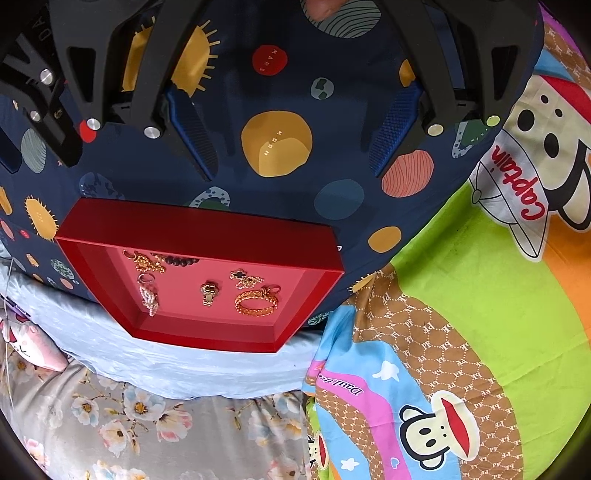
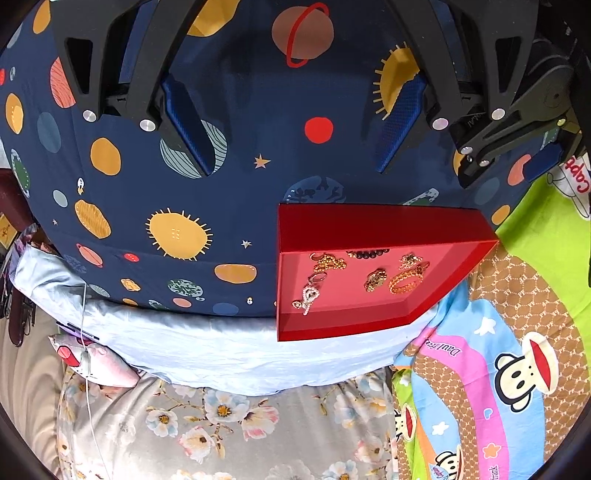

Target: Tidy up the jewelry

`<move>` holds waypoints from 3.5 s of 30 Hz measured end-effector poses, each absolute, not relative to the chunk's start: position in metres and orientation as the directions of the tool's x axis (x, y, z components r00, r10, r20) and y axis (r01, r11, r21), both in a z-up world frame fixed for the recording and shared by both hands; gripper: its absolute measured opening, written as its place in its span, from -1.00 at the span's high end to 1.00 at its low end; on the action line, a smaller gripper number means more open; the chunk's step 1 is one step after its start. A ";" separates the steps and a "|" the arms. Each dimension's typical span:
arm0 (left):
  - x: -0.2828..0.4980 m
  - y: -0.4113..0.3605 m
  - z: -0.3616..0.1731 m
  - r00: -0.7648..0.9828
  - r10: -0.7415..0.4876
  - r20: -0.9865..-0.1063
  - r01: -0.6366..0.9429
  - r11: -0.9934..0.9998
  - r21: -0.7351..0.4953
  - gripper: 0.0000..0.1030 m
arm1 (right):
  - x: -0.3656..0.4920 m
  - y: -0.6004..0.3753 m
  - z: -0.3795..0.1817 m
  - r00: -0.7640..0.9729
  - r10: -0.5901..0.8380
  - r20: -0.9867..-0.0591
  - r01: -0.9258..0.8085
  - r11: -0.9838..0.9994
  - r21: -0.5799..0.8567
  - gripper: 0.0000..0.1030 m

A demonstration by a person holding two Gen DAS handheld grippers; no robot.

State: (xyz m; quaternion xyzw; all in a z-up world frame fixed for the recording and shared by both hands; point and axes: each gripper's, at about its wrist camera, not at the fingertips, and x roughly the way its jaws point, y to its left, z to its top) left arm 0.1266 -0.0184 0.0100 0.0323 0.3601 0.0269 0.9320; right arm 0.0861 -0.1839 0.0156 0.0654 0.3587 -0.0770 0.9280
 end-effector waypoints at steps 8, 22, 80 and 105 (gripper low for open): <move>0.127 -0.013 0.009 0.734 0.052 -0.677 -0.034 0.999 0.039 -0.58 | 0.085 -0.177 0.016 0.727 -0.115 -0.678 0.175 0.984 0.021 -0.68; 0.125 -0.015 0.010 0.740 0.047 -0.671 -0.023 0.999 0.044 -0.58 | 0.084 -0.179 0.016 0.729 -0.113 -0.675 0.182 0.983 0.032 -0.68; 0.126 -0.018 0.011 0.734 0.100 -0.671 -0.046 0.994 0.099 -0.59 | 0.085 -0.180 0.015 0.726 -0.109 -0.679 0.184 0.982 0.038 -0.68; 0.126 -0.018 0.011 0.733 0.091 -0.674 -0.040 0.995 0.091 -0.59 | 0.085 -0.181 0.014 0.726 -0.110 -0.679 0.185 0.982 0.038 -0.68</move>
